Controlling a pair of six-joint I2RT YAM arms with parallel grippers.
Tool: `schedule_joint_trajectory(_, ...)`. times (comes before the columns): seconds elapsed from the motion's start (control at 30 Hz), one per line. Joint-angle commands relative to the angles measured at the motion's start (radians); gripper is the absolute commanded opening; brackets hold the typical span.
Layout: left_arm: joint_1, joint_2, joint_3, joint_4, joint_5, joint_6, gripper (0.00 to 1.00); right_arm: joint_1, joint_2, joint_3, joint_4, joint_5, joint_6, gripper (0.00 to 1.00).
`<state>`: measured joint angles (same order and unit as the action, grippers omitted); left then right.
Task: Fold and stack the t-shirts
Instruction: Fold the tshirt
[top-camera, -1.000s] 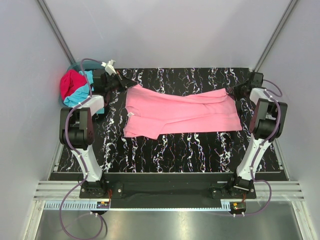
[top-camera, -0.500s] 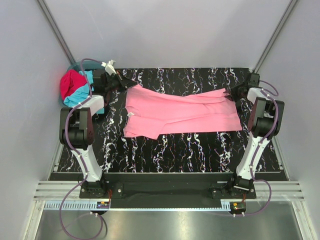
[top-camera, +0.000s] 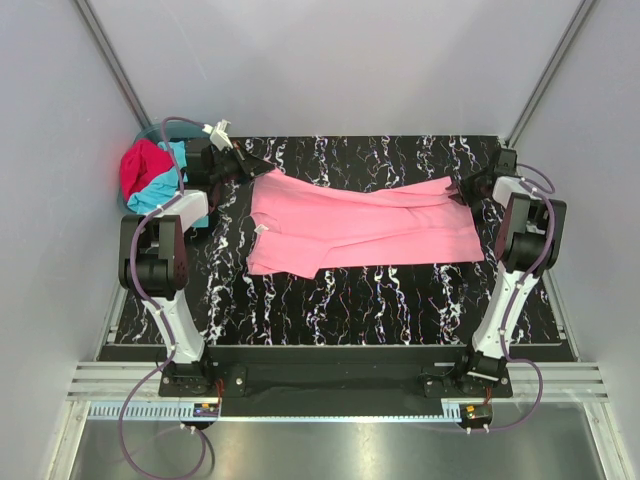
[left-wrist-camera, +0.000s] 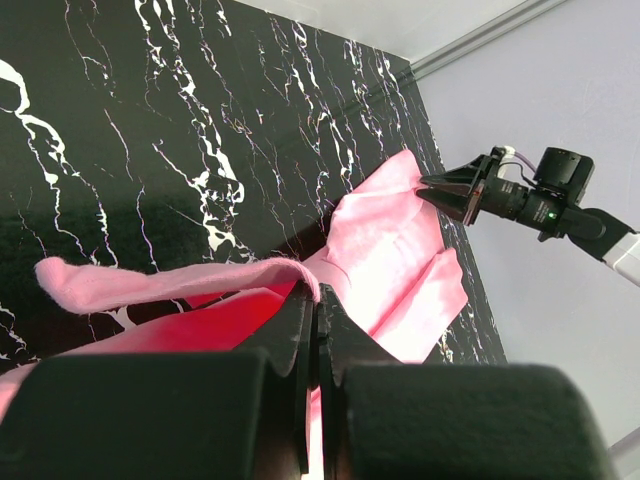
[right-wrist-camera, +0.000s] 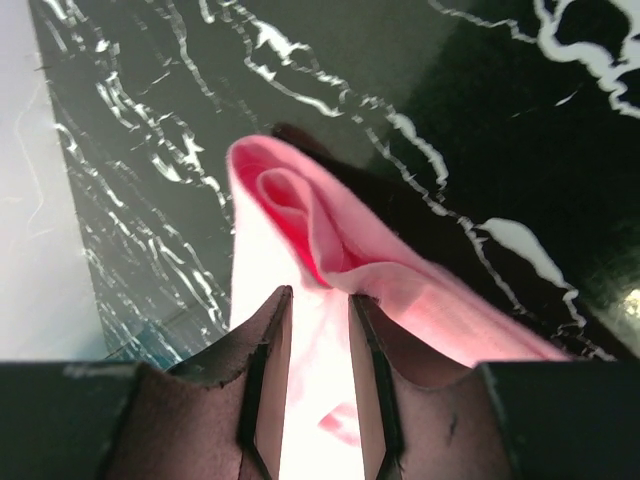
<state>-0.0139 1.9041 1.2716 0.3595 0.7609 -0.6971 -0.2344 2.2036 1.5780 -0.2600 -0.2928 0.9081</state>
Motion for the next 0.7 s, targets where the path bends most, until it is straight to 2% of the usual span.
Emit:
schedule_joint_trajectory(0.0,0.006,-0.010,0.017,0.053,0.031,0.018,0.00,0.003,0.025,0.040,-0.004,0.026,-0.018,0.37)
schedule_joint_trajectory(0.3,0.008,-0.004,0.021,0.042,0.028,0.027,0.00,0.003,0.053,0.091,-0.004,0.023,-0.020,0.36)
schedule_joint_trajectory(0.43,0.009,0.003,0.023,0.041,0.028,0.028,0.00,0.003,0.054,0.100,-0.004,0.021,-0.020,0.24)
schedule_joint_trajectory(0.47,0.009,0.004,0.023,0.041,0.028,0.027,0.00,0.003,0.054,0.102,-0.004,0.023,-0.020,0.14)
schedule_joint_trajectory(0.57,0.008,0.004,0.025,0.042,0.028,0.024,0.00,0.003,0.047,0.097,-0.005,0.029,-0.026,0.00)
schedule_joint_trajectory(0.67,0.008,0.001,0.022,0.042,0.026,0.022,0.00,0.003,0.033,0.100,-0.002,0.027,-0.028,0.00)
